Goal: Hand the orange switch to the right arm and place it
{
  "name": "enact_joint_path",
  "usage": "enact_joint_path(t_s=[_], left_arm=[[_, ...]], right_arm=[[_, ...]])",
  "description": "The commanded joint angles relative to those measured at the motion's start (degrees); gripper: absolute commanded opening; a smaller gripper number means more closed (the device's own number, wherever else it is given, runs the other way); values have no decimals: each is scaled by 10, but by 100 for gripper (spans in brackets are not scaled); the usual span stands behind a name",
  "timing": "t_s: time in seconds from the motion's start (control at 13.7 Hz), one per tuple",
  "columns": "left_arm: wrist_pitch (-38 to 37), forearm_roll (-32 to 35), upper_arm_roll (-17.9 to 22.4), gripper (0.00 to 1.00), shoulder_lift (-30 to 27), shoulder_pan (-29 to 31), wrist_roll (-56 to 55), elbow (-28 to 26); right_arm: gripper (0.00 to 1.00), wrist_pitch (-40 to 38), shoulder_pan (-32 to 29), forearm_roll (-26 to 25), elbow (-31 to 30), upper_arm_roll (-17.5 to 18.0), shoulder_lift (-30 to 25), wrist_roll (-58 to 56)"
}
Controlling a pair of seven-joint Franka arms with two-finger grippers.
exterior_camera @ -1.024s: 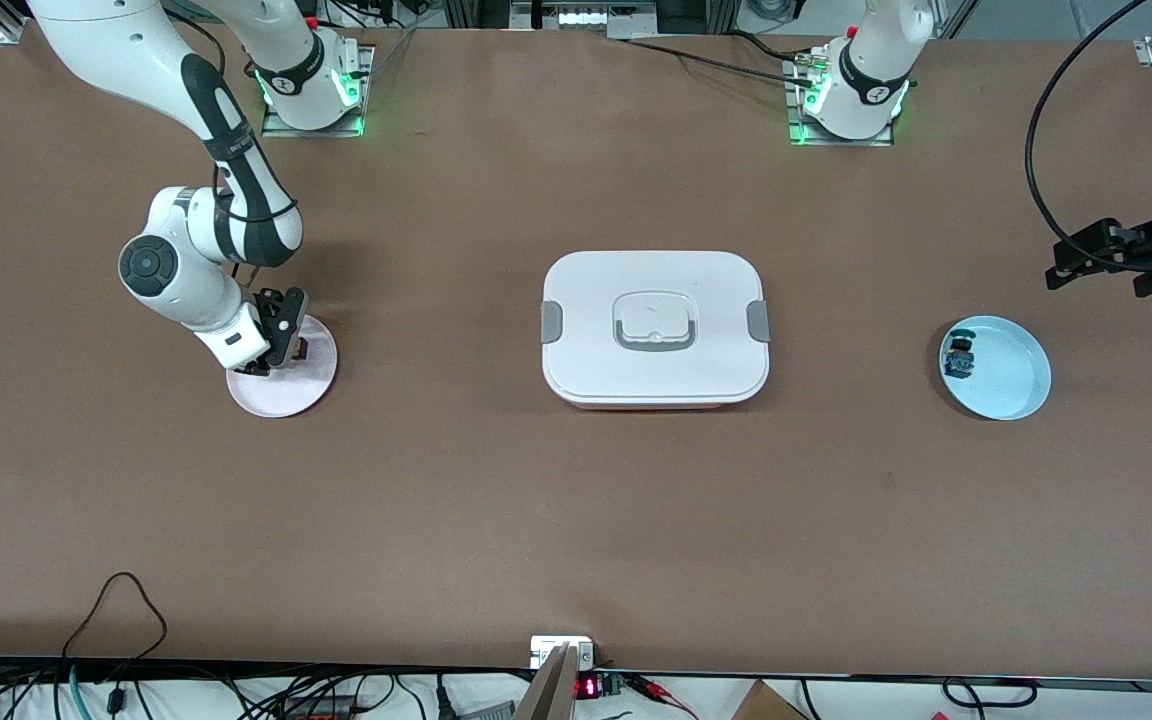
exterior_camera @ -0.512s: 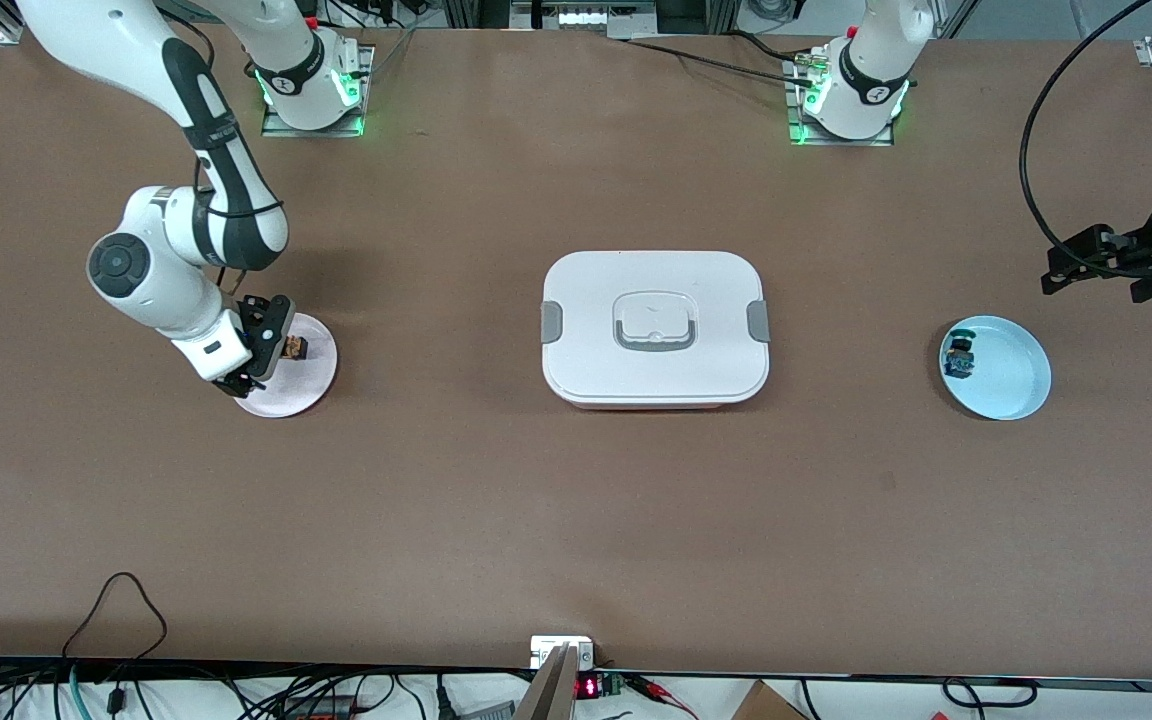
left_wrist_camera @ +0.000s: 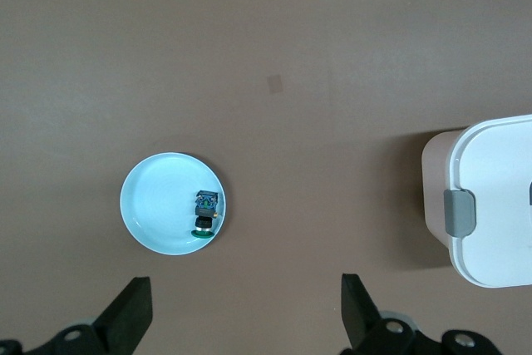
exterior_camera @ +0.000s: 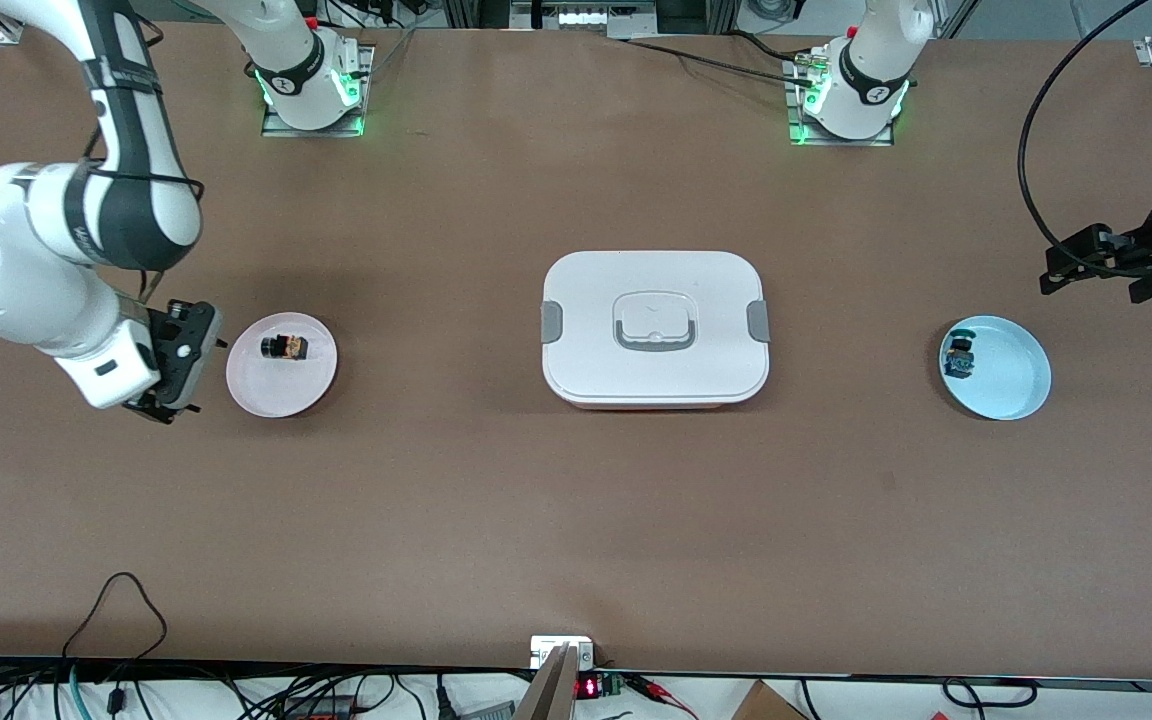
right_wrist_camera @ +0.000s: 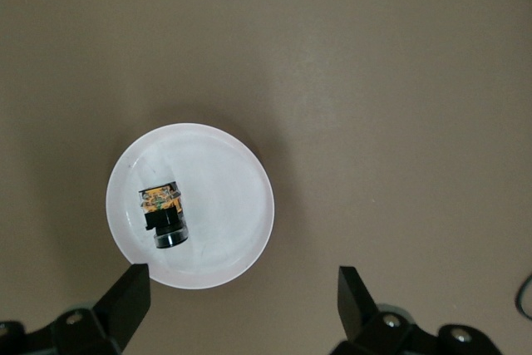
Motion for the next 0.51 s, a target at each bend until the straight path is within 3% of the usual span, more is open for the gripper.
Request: enact_joint_path(t_s=[0.0,0.22,0.44], left_arm=[[-5,8,0,100,6,-3,11,16],[-4,7,0,100,6,-3,12,16],[-5,7,0,100,6,-3,11,16]], right_arm=[[100,-113,0,-3,79,1,-2,95],[100,-201,2,-2,149,1,-5,248],[100,-207,3,0,152,2,-19,427]])
